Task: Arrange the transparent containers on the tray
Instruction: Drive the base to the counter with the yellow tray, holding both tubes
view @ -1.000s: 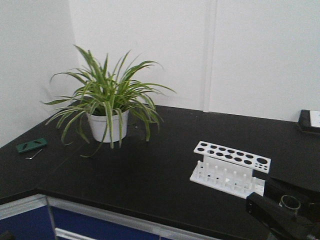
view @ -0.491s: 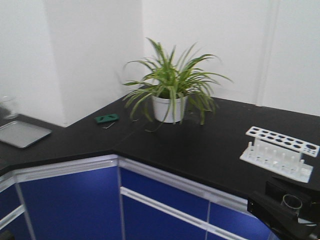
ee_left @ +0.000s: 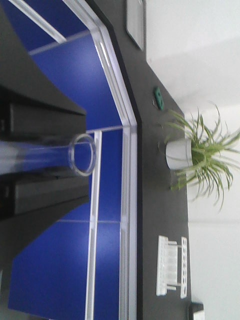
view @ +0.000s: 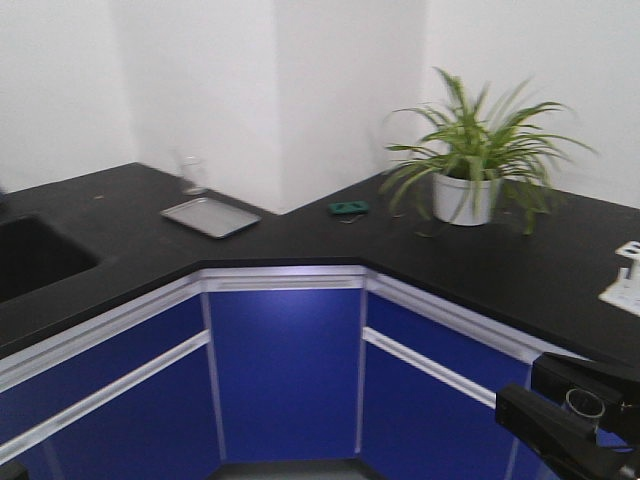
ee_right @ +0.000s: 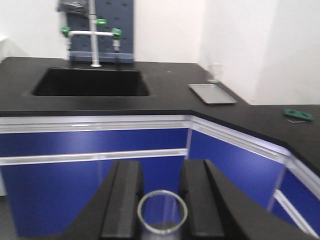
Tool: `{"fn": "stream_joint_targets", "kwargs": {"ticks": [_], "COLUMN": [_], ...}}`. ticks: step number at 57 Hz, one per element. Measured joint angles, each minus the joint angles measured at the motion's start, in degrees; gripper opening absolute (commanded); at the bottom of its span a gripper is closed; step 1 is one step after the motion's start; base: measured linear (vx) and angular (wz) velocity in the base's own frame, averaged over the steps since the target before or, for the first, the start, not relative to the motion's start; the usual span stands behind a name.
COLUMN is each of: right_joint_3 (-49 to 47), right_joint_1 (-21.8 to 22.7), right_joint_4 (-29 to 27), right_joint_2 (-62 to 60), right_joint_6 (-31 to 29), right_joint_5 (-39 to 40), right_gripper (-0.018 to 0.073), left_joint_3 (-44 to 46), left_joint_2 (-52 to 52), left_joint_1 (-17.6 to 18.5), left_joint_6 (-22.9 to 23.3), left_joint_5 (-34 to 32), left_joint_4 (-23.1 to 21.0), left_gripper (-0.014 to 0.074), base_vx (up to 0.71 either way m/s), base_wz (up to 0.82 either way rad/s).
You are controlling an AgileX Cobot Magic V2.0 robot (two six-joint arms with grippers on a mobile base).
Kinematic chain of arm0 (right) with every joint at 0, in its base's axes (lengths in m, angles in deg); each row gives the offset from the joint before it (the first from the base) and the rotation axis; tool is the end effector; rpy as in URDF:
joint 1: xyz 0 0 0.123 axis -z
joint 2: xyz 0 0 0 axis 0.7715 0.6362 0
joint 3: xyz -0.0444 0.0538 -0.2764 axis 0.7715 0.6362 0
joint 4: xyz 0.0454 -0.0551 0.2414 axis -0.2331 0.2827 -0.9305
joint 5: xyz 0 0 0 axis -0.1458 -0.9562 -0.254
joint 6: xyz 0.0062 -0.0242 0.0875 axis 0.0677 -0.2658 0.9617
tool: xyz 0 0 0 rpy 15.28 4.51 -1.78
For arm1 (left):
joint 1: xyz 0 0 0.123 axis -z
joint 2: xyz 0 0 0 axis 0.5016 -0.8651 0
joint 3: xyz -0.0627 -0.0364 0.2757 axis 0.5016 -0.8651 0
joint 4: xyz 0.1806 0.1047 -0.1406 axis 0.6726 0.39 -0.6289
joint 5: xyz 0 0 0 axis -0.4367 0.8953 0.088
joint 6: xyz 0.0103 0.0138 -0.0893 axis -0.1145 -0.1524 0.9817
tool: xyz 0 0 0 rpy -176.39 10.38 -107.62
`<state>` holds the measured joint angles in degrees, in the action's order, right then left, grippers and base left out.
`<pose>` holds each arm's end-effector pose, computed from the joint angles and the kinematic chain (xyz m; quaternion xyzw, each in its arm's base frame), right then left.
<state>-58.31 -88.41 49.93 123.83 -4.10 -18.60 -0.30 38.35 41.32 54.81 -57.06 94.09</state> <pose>0.1185 0.0904 0.3605 -0.2640 0.6938 0.1864 0.6436 0.1036 -0.0456 0.3062 0.1617 0.7120 -0.1670 0.6626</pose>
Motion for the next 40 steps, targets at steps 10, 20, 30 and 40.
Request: {"fn": "stream_joint_targets", "kwargs": {"ticks": [10, 20, 30, 40], "right_joint_3": [0.0, 0.0, 0.0, 0.0], "right_joint_1": [0.0, 0.0, 0.0, 0.0], "right_joint_4": [0.0, 0.0, 0.0, 0.0], "right_joint_2": [0.0, 0.0, 0.0, 0.0], "right_joint_6": [0.0, 0.0, 0.0, 0.0], "right_joint_5": [0.0, 0.0, 0.0, 0.1], "right_gripper": [-0.0011, -0.0011, -0.0011, -0.0011], "left_joint_3": [0.0, 0.0, 0.0, 0.0], "left_joint_2": [0.0, 0.0, 0.0, 0.0], "left_joint_1": [0.0, 0.0, 0.0, 0.0], "left_joint_6": [0.0, 0.0, 0.0, 0.0], "left_joint_5": [0.0, 0.0, 0.0, 0.0], "left_joint_4": [0.0, 0.0, 0.0, 0.0], "left_gripper": [-0.0001, -0.0001, -0.0001, -0.0001], "base_vx": [-0.29, -0.27, -0.23, -0.19], "base_wz": [0.59, 0.56, 0.49, 0.43]}}
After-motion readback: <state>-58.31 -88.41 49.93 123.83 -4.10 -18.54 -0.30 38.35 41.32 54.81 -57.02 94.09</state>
